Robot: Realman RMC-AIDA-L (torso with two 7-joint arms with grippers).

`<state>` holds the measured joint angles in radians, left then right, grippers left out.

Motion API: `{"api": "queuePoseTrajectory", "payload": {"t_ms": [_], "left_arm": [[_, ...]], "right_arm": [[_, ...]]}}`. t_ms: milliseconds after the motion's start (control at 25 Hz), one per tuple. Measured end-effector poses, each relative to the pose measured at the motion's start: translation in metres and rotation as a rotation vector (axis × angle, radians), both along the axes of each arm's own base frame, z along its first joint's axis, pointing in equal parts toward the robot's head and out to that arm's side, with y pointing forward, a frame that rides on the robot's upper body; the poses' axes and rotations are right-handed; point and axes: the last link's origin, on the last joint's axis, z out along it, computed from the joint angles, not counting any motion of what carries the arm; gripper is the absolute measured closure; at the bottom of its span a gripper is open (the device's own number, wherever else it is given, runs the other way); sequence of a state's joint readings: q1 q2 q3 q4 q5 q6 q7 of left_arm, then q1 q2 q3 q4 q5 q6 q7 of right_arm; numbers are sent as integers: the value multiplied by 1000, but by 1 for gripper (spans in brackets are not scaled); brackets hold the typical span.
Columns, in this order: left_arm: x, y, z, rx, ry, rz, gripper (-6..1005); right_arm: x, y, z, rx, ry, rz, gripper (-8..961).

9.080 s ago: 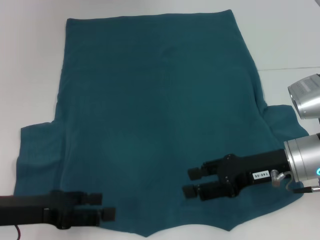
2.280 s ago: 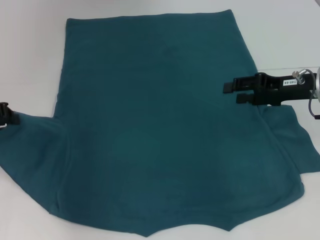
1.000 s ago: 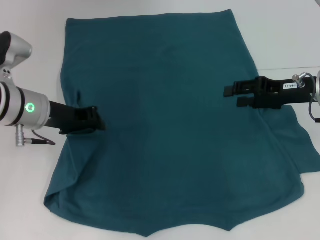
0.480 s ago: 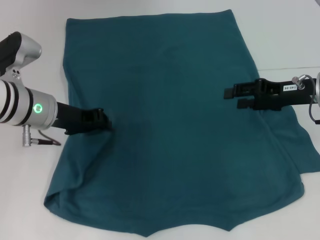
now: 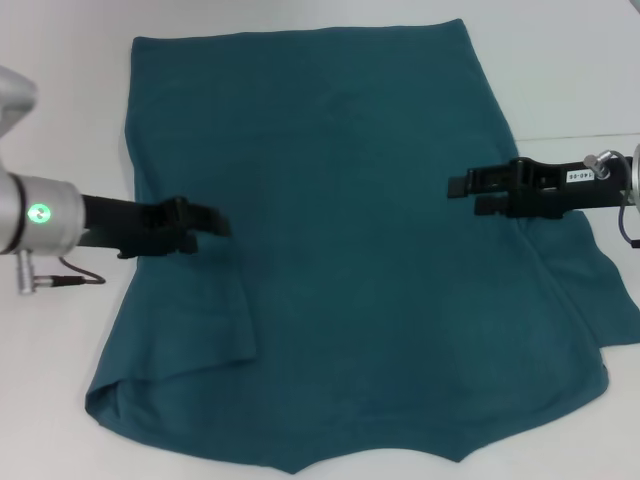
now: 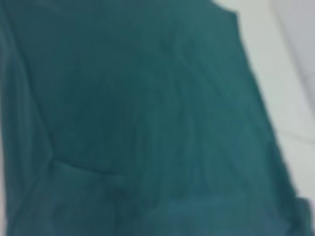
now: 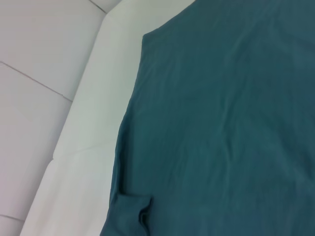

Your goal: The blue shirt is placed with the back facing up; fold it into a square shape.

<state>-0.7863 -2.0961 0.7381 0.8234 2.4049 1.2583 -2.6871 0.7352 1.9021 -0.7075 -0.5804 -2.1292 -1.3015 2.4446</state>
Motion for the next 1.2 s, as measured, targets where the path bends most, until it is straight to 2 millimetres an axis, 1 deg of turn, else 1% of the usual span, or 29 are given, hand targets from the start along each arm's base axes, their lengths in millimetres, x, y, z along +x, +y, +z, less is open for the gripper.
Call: {"api": "queuePoseTrajectory", "payload": {"t_ms": [40,160,360,400,600,680,720,800,880,920,1040,1200], "left_arm": [[-2,-3,4,6,-34,-9,529],[-14,-17,15,-2,-122,-17,472],[-34,-52,25,-36,-266,-73,376],[-36,-59,26,-45,-292,-99,378],[-43,-89,20,-104,-318,-252,384],[-42,-99,14,-117,-304,-364,385],[-41,-105,9,-117,-287,-446,385],[-39,-110,2,-106,-259,-557,385],[-39,-112,0,-99,-250,-588,385],[-40,-112,-5,-76,-227,-624,384],[-40,-108,-6,-51,-214,-620,384],[-41,-103,-5,-14,-204,-609,384]], "right_arm": [[0,0,0,3,-2,4,284],[5,-1,3,16,-15,13,284],[13,-1,10,52,-45,23,285],[15,-2,12,56,-53,29,285],[25,-5,25,76,-99,68,285],[29,-6,29,82,-113,68,285],[30,-7,31,81,-120,70,285],[32,-11,35,68,-137,82,285],[32,-14,38,55,-145,93,285],[32,-14,38,55,-145,93,285],[34,-20,44,48,-153,104,285],[44,-27,53,74,-144,73,286]]}}
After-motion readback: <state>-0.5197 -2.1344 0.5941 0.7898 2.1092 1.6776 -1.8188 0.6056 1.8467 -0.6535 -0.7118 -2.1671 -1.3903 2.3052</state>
